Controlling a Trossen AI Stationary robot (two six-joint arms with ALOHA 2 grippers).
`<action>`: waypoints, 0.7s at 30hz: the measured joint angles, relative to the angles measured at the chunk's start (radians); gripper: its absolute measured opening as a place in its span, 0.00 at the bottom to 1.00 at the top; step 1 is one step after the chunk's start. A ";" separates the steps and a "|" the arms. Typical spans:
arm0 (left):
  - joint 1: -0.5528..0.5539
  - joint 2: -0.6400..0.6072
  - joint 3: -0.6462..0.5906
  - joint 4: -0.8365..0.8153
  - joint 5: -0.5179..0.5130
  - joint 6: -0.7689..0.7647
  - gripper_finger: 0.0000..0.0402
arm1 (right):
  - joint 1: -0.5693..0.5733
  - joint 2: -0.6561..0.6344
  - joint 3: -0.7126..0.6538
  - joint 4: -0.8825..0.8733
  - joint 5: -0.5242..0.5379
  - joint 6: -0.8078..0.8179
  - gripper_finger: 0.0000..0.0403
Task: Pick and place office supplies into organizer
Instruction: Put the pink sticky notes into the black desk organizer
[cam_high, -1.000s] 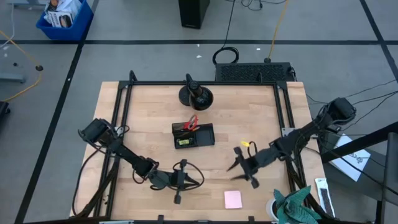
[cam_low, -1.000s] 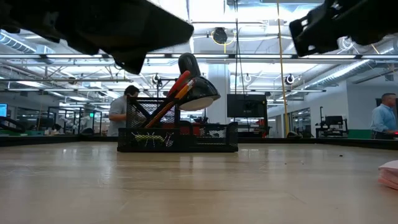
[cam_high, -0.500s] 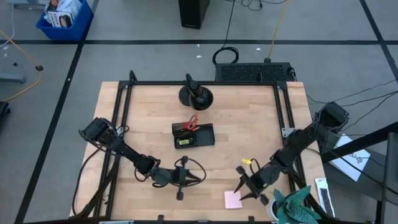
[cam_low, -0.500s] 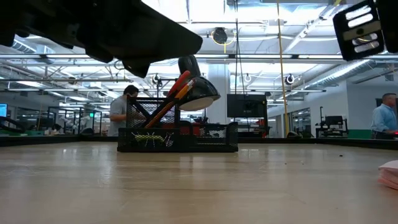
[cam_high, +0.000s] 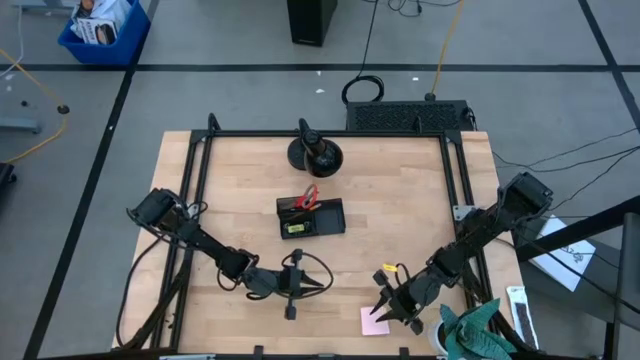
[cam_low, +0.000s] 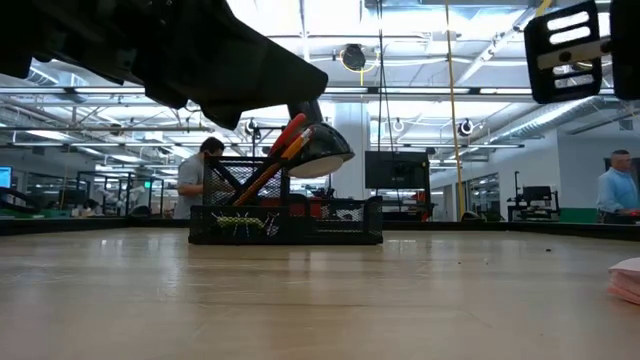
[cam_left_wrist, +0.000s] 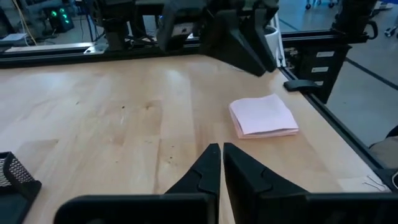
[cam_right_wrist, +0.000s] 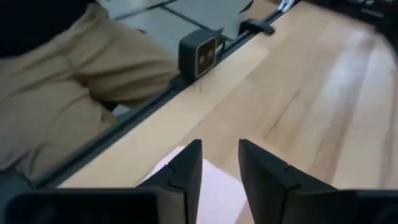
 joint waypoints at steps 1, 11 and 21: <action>0.000 0.000 0.000 0.000 0.000 0.000 0.06 | -0.005 0.010 0.001 -0.002 -0.002 -0.009 0.23; 0.000 0.000 0.000 -0.005 0.000 0.002 0.01 | -0.008 0.116 0.050 -0.043 -0.061 -0.036 0.23; 0.000 -0.001 0.000 -0.002 0.000 0.007 0.06 | -0.010 0.229 0.168 -0.154 -0.112 0.001 0.21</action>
